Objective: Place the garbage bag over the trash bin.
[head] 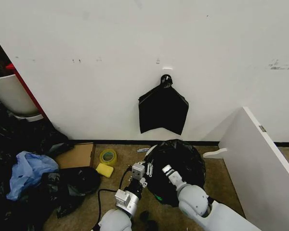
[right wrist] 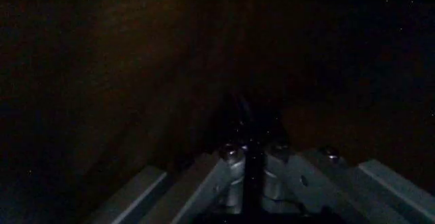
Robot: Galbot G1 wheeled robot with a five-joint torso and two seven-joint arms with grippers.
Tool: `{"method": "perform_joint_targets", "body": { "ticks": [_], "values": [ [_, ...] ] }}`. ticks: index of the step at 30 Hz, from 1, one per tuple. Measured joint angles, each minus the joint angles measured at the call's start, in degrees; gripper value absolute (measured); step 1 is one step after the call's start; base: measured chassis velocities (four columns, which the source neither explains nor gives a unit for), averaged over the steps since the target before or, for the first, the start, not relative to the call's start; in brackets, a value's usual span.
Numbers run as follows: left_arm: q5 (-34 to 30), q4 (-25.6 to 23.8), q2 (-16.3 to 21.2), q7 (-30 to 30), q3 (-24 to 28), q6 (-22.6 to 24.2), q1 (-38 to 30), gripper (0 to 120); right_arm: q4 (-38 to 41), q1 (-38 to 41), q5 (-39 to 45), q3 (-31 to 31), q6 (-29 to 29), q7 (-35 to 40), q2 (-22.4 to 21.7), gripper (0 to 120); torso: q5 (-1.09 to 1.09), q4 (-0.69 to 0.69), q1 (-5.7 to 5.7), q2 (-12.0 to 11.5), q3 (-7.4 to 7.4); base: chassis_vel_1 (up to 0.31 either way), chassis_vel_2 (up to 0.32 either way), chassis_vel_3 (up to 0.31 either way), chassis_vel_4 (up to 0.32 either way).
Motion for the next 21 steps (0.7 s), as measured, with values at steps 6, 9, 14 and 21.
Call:
{"method": "perform_joint_targets", "body": {
  "ticks": [6,9,14,21],
  "values": [
    [0.7,-0.3,0.7,0.1,0.3,-0.1,0.3,4,-2.9,1.8,2.9,0.6,-0.6,1.6,-0.8,0,-0.01,0.01,0.00,0.0,0.00,0.000,0.000,0.000,0.000],
    [0.2,-1.0,1.2,0.0,-0.3,-0.1,0.2,4,-2.4,0.5,2.6,-0.1,-0.9,1.2,-3.0,0,-0.04,-0.02,0.00,0.0,0.00,0.000,0.000,0.000,0.000],
    [0.2,-1.4,1.6,0.0,-0.7,-0.1,-0.1,4,0.0,-0.5,2.4,-1.6,-0.9,1.2,-2.5,0,-0.01,-0.02,0.00,0.0,0.00,0.000,0.000,0.000,0.000],
    [1.6,-1.9,1.3,0.2,-0.7,-0.5,0.9,4,2.7,1.1,1.7,-3.9,-0.9,2.4,-0.7,0,-0.02,0.01,0.00,0.0,0.00,0.000,0.000,0.000,0.000]
  ]
}}
